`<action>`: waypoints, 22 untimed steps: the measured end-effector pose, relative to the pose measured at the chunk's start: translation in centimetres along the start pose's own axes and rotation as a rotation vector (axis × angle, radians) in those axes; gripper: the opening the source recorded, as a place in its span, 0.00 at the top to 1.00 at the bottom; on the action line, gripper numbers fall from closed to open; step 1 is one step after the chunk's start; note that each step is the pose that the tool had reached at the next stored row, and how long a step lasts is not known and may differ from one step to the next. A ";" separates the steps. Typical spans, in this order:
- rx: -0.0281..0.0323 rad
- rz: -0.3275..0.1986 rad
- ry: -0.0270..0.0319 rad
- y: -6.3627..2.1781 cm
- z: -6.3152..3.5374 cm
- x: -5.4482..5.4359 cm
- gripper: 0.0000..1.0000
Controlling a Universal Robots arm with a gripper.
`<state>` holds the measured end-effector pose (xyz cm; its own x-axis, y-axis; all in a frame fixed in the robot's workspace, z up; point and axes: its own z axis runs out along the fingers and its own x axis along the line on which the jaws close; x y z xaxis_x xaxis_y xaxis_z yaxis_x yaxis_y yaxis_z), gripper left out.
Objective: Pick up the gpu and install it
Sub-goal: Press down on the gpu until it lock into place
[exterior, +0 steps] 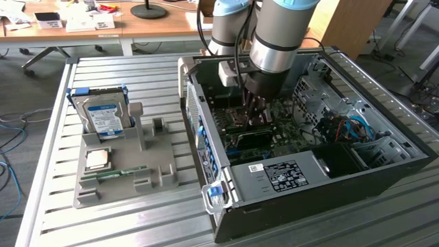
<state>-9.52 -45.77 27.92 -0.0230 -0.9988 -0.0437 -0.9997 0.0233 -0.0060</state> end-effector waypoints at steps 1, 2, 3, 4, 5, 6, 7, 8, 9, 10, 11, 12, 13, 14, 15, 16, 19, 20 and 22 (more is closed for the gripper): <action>0.0001 0.000 -0.0001 0.00 -0.25 0.0 0.89; 0.0001 0.000 -0.0001 0.00 -0.52 0.0 0.89; 0.0000 0.000 -0.0001 0.00 -0.79 0.0 0.89; 0.0001 0.000 -0.0001 -0.01 -1.10 0.0 0.89; 0.0001 0.000 -0.0002 -0.01 -1.36 -0.1 0.89; 0.0000 0.000 -0.0001 -0.01 -1.63 -0.1 0.89; 0.0000 0.000 0.0000 -0.02 -1.89 -0.1 0.89; 0.0000 0.000 -0.0001 -0.02 -2.15 -0.1 0.89; 0.0000 0.000 0.0000 -0.02 -2.42 -0.1 0.89; 0.0000 0.000 -0.0001 -0.02 -2.67 -0.1 0.89; 0.0000 0.000 -0.0001 -0.03 -2.89 -0.1 0.89; 0.0000 0.000 -0.0001 -0.03 -3.09 -0.1 0.89; 0.0001 0.000 -0.0001 -0.03 -3.33 -0.1 0.89; 0.0001 0.000 -0.0002 -0.04 -3.59 -0.2 0.89; 0.0000 0.000 -0.0001 -0.04 -3.88 -0.2 0.89; 0.0000 0.000 -0.0001 -0.04 -4.16 -0.2 0.89; 0.0001 0.000 -0.0001 -0.05 -5.04 -0.2 0.89; 0.0000 0.000 -0.0001 -0.05 -5.32 -0.2 0.89; 0.0000 0.000 -0.0001 -0.05 -5.79 -0.3 0.89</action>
<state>-9.51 -45.77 33.72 -0.0230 -0.9988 -0.0437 -0.9997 0.0233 -0.0061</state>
